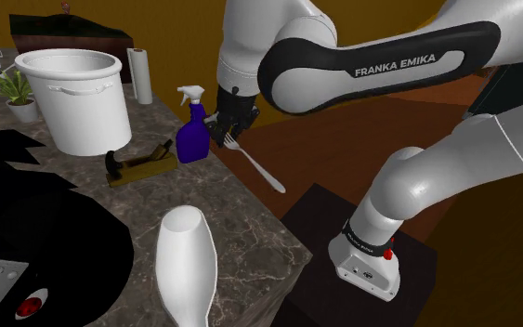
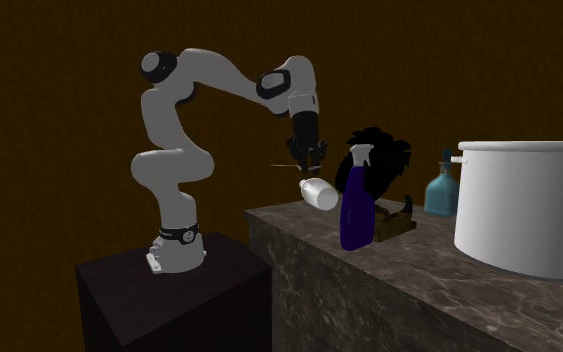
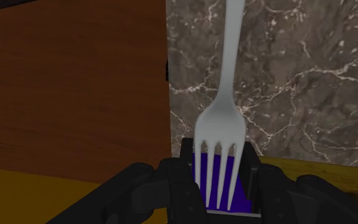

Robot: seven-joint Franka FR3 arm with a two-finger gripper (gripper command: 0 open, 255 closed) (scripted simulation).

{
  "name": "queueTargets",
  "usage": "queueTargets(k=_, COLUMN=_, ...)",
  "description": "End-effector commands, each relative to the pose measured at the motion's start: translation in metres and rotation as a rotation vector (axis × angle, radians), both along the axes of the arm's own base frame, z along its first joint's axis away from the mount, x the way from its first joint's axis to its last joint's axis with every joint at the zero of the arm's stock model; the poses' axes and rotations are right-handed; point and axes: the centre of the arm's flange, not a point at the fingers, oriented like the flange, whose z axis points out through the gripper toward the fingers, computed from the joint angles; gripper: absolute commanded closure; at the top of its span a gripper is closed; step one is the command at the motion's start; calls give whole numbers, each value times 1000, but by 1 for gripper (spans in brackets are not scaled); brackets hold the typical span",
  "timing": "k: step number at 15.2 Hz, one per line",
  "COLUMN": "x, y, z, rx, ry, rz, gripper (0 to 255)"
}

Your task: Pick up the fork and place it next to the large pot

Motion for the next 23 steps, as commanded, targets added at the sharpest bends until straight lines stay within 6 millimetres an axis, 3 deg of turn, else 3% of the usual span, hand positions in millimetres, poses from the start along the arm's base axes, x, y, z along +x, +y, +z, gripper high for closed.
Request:
queueTargets(k=1, x=0, y=1, z=11, rx=0, ry=0, rz=0, gripper=255)
queueTargets(k=23, x=0, y=1, z=127, rx=0, ry=0, rz=0, gripper=255)
